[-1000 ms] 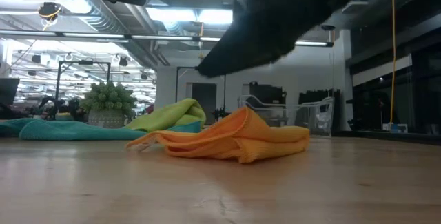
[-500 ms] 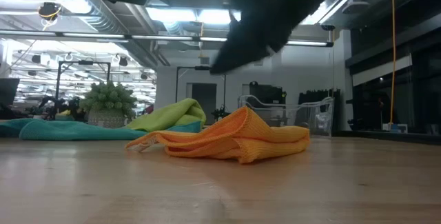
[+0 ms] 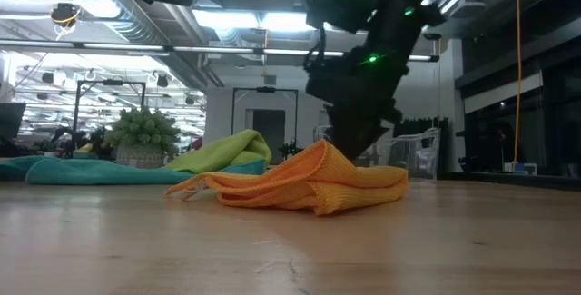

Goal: Fold microfiber towels
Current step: Put the orange microfiber cloth into the transparent bin

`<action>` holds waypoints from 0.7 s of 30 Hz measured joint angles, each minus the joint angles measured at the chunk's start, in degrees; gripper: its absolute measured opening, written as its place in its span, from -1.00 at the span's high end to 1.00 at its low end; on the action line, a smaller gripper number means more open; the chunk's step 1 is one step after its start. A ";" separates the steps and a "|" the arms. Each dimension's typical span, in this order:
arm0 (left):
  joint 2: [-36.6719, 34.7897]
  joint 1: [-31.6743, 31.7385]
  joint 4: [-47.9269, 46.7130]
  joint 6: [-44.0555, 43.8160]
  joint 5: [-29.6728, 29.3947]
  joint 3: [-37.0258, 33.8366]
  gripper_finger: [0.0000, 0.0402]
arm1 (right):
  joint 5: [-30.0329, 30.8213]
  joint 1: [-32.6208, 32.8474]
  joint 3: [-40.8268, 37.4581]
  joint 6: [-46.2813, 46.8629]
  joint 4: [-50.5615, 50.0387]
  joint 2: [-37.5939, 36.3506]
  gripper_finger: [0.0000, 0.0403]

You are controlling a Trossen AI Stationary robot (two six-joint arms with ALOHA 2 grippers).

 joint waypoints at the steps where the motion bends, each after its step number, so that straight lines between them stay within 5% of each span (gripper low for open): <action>1: 0.01 0.02 0.00 0.00 0.00 0.00 0.63 | -3.19 -1.08 0.00 -0.26 0.14 0.00 0.40; 14: 0.01 0.00 -0.28 -0.01 -0.02 0.00 0.63 | -19.11 -3.78 -3.80 -4.53 5.24 0.22 0.40; 21: 0.01 0.00 -0.26 0.00 -0.02 0.00 0.63 | -20.57 -3.91 -10.70 -4.48 17.87 -0.22 0.40</action>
